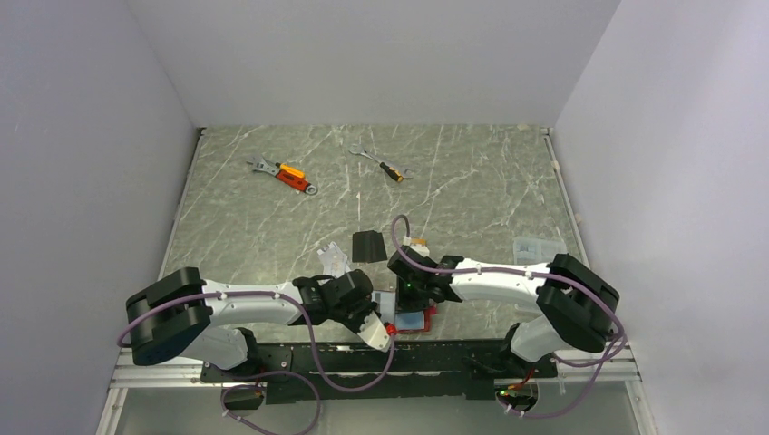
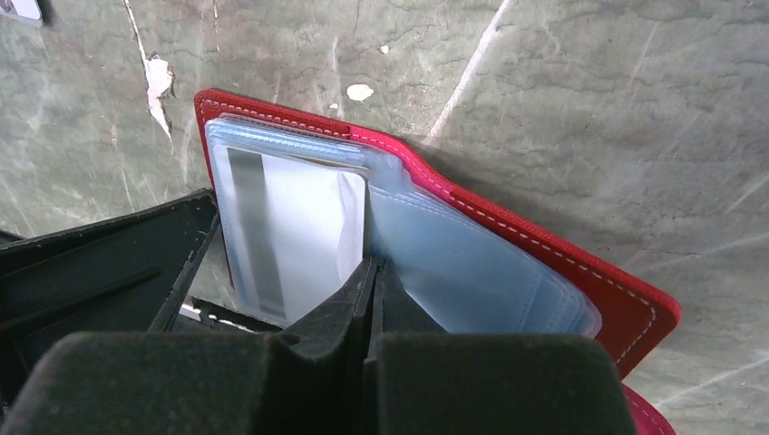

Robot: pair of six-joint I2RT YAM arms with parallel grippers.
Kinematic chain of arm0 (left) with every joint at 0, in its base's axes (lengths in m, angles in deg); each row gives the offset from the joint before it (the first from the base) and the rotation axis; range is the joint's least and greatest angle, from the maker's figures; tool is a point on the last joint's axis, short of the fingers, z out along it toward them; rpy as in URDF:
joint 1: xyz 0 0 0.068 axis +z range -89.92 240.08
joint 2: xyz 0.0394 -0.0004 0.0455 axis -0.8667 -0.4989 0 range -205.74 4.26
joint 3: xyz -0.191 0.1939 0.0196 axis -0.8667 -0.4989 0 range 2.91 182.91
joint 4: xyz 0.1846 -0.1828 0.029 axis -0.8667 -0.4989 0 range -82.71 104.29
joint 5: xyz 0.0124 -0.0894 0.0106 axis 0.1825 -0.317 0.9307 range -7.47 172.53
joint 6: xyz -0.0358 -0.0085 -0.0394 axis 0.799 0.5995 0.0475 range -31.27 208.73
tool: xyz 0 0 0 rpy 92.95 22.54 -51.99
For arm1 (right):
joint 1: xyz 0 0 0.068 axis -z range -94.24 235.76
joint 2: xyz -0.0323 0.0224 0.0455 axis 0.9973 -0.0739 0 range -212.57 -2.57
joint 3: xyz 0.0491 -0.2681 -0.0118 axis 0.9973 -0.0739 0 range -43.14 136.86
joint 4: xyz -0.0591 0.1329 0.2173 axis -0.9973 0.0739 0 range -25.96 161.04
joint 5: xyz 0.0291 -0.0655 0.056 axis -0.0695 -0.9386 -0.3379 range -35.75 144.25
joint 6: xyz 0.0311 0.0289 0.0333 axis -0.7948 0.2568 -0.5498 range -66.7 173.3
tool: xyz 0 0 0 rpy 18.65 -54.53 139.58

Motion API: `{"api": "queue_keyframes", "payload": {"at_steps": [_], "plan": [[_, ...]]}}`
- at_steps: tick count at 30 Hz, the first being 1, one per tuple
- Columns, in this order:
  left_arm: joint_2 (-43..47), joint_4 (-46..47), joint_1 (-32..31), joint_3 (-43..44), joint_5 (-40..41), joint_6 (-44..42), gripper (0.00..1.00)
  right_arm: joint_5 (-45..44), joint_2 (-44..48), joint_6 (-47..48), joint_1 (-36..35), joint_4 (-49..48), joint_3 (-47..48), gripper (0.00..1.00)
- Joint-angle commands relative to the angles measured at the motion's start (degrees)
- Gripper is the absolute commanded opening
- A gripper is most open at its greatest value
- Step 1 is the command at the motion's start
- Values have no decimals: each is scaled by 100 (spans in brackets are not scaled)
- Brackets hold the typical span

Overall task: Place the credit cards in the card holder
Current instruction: Close the card holder at the center of the board.

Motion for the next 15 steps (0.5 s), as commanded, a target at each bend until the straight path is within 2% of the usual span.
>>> {"api": "queue_keyframes", "payload": {"at_steps": [1, 3, 5, 6, 8, 9, 11, 15], "plan": [[121, -147, -54, -37, -79, -35, 0, 73, 197, -63, -63, 109, 187, 0], [239, -217, -27, -18, -67, -14, 0, -57, 550, -62, 32, 264, 56, 6], [313, -330, 47, 30, -147, 27, 0, -103, 958, -25, 135, 436, -59, 25], [324, -412, 87, 90, -168, 47, 0, -153, 1188, -9, 202, 573, -88, 39], [372, -534, 151, 150, -195, 68, 0, -263, 1686, 2, 303, 839, -148, 56], [420, -588, 178, 174, -217, 70, 0, -297, 1952, -8, 339, 938, -202, 61], [506, -658, 257, 198, -260, 93, 0, -330, 2494, -62, 383, 1131, -369, 67], [603, -766, 318, 165, -327, 129, 0, -159, 3461, -387, 496, 1383, -1040, 69]]}}
